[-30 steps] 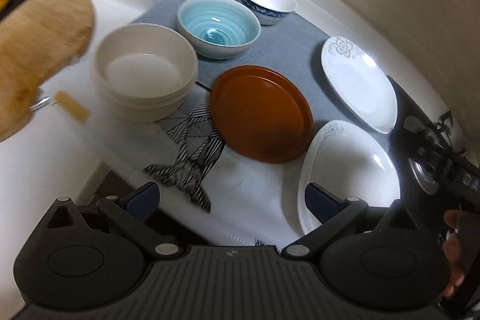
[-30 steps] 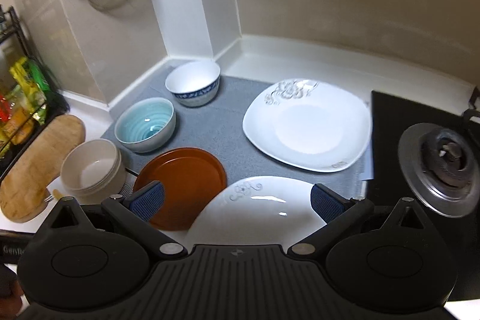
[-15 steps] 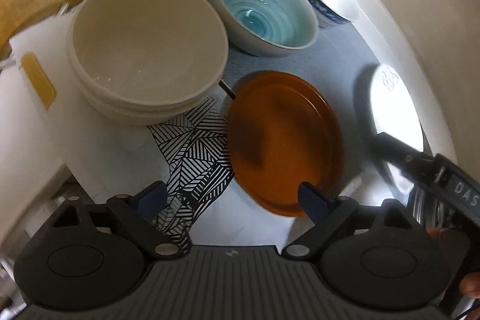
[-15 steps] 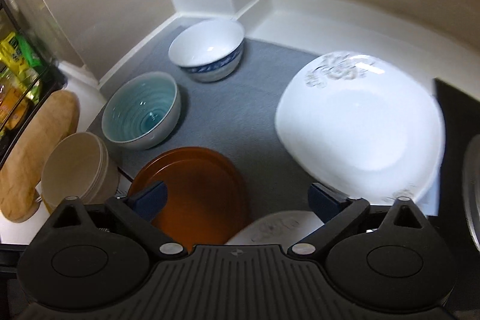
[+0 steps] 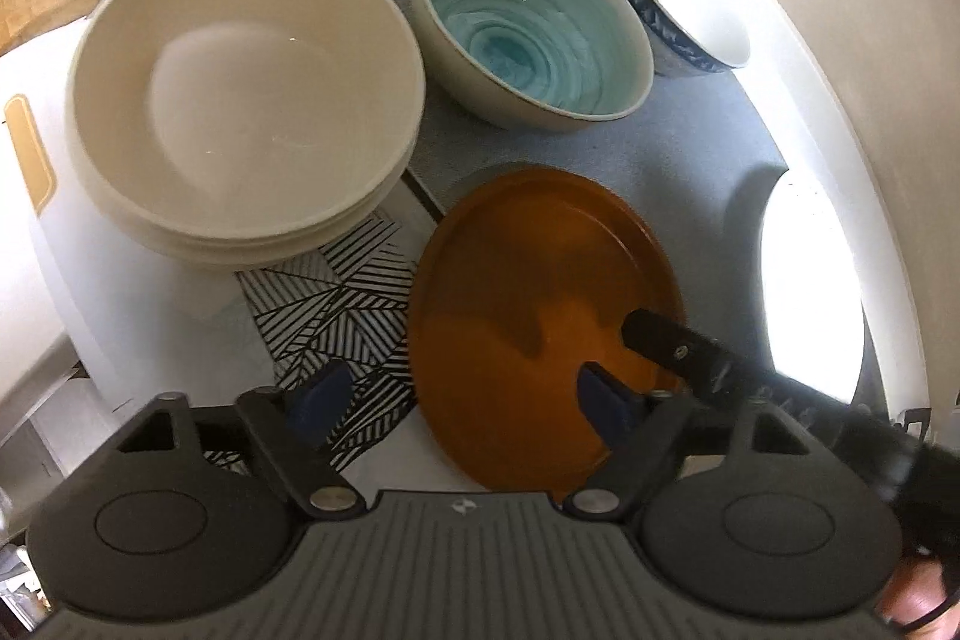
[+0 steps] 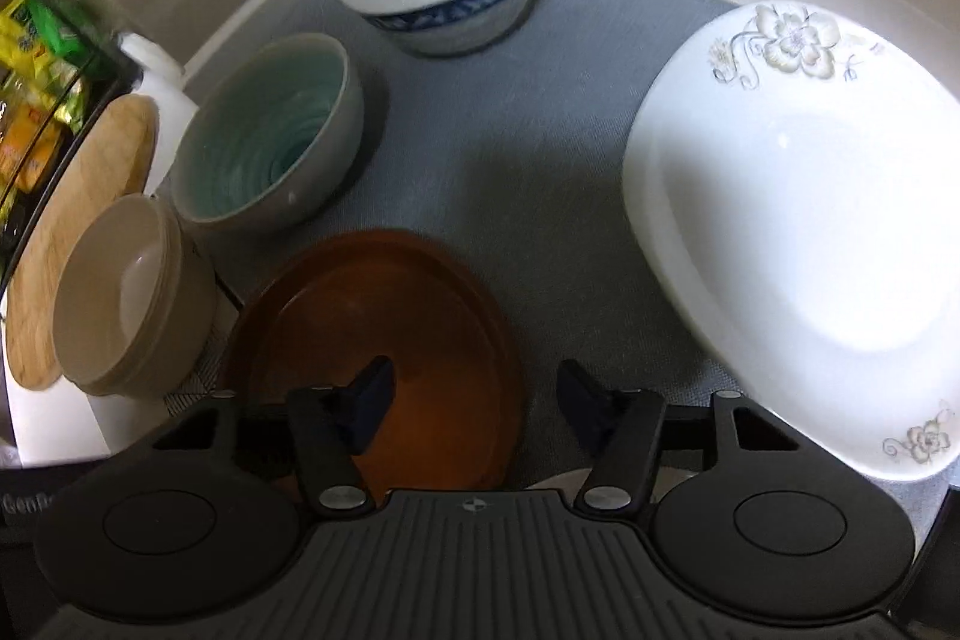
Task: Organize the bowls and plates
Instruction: 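Move the left tool down to the orange plate and grasp its rim, then carry the orange plate with the left tool onto the large white floral plate, release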
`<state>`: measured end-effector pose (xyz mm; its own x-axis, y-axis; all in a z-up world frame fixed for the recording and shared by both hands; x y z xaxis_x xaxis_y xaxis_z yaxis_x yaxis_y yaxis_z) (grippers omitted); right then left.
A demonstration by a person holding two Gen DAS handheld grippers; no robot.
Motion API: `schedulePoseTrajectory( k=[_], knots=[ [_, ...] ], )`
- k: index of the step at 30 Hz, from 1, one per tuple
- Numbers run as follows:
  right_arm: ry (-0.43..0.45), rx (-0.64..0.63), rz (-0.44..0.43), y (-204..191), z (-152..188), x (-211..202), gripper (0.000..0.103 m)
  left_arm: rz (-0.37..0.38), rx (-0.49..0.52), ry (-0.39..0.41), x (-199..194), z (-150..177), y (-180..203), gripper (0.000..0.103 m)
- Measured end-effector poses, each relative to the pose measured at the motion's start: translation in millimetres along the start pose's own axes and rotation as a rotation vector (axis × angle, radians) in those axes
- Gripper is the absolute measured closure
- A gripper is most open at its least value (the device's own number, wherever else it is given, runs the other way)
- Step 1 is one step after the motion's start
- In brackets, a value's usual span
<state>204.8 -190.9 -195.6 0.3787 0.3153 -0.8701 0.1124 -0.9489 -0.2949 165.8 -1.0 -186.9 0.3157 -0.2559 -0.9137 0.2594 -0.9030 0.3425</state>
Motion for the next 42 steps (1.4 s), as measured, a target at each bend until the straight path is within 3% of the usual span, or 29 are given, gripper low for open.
schedulePoseTrajectory(
  k=[1, 3, 5, 10, 20, 35, 42],
  knots=[
    [-0.006, -0.03, 0.008, -2.2, 0.8, 1.4, 0.052, -0.008, -0.005, 0.008, -0.8, -1.0, -1.0, 0.028],
    [0.002, -0.076, 0.036, -4.3, 1.3, 1.8, 0.061, -0.009, -0.017, 0.017, 0.8, -3.7, 1.2, 0.047],
    [0.007, -0.095, 0.052, -3.6, 0.9, 2.5, 0.069, -0.002, -0.041, 0.005, 2.2, -5.7, -1.9, 0.072],
    [0.039, -0.086, 0.082, 6.2, -1.3, 1.6, 0.093, -0.023, -0.082, 0.012, 1.2, -8.9, -13.5, 0.099],
    [0.091, -0.07, 0.078, 6.8, -7.8, -10.3, 0.095, -0.008, -0.017, 0.072, -16.0, -6.6, -13.3, 0.098],
    [0.177, -0.026, 0.09, 10.0, -8.6, -49.5, 0.095, 0.055, 0.044, 0.077, -35.2, -5.0, 2.8, 0.098],
    [0.217, 0.023, 0.119, 23.2, 13.1, -85.5, 0.095, 0.101, 0.168, 0.055, -45.6, 6.4, 25.3, 0.098]
  ],
)
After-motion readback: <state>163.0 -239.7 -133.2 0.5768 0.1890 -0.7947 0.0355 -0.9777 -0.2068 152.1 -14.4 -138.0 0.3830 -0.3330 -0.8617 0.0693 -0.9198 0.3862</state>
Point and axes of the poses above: each gripper's, at about its wrist camera, not at the fingertips, and x roughly the way its jaws point, y to its right, z to its underside, the point moved 6 cm from there along x, roughly the way its jaws point, and after that the axes turned 1 degree about x, right-handed, at the moved point
